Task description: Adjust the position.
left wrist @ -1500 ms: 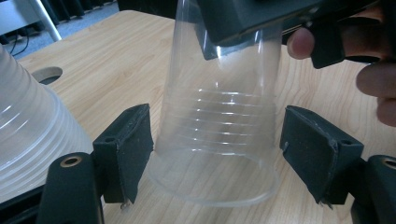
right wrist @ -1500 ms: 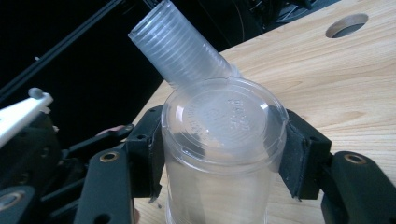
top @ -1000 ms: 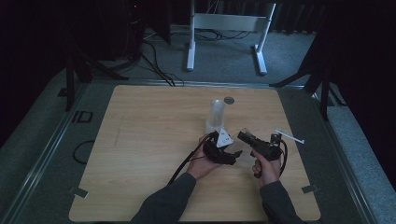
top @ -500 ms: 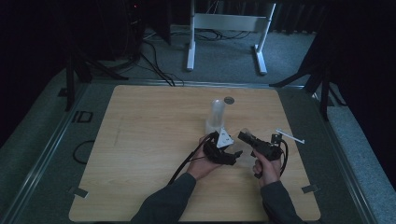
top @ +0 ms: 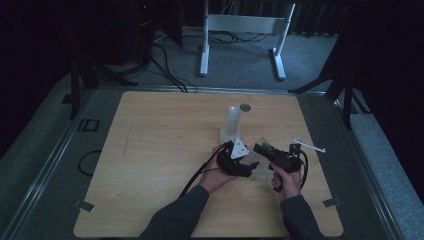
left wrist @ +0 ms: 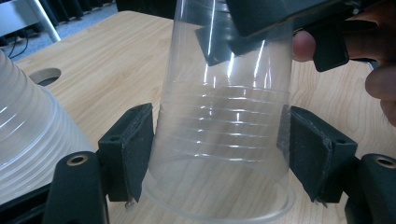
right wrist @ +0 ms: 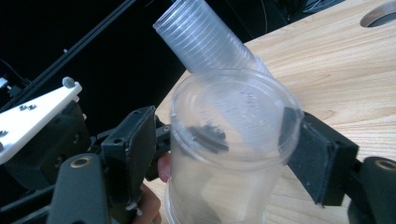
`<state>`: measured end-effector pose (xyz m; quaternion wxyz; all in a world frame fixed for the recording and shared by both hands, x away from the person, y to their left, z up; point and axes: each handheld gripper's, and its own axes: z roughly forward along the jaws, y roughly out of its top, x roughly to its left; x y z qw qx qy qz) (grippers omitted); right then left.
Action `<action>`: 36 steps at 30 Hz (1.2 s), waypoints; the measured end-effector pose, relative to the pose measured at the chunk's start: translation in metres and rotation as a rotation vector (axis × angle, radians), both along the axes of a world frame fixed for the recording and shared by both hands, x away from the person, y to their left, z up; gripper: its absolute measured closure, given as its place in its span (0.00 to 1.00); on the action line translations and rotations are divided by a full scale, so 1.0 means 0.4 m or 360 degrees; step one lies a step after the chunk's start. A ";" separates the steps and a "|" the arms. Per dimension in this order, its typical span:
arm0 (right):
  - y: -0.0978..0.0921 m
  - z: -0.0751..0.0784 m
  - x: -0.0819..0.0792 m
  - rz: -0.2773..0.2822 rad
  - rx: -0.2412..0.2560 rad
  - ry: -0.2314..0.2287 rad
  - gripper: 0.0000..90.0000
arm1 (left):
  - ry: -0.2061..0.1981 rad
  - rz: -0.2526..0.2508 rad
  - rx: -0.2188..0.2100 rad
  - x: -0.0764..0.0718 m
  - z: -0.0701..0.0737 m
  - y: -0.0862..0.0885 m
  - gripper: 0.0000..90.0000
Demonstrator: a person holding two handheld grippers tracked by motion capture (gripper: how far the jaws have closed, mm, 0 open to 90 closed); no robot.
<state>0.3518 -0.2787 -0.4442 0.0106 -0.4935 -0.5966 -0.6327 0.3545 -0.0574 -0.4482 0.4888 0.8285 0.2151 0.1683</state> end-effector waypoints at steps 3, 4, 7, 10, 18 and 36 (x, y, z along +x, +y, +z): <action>-0.001 0.003 -0.003 0.0040 -0.0024 -0.0014 0.29 | -0.0007 0.0002 -0.0005 0.000 0.004 0.005 0.32; -0.002 0.004 -0.005 0.0049 -0.0028 -0.0020 0.29 | -0.0009 0.0004 -0.0008 0.000 0.004 0.006 0.32; -0.002 0.005 -0.006 0.0066 -0.0042 -0.0032 0.29 | -0.0012 0.0007 -0.0008 0.000 0.007 0.008 0.32; -0.003 0.008 -0.011 0.0092 -0.0087 -0.0049 0.29 | -0.0015 0.0018 -0.0014 0.003 0.008 0.014 0.32; -0.002 0.011 -0.021 0.0129 -0.0210 -0.0097 0.29 | -0.0023 0.0038 -0.0009 0.007 0.016 0.030 0.32; -0.020 0.015 -0.027 0.0144 -0.0338 -0.0132 0.27 | -0.0038 0.0060 0.0002 0.016 0.029 0.057 0.32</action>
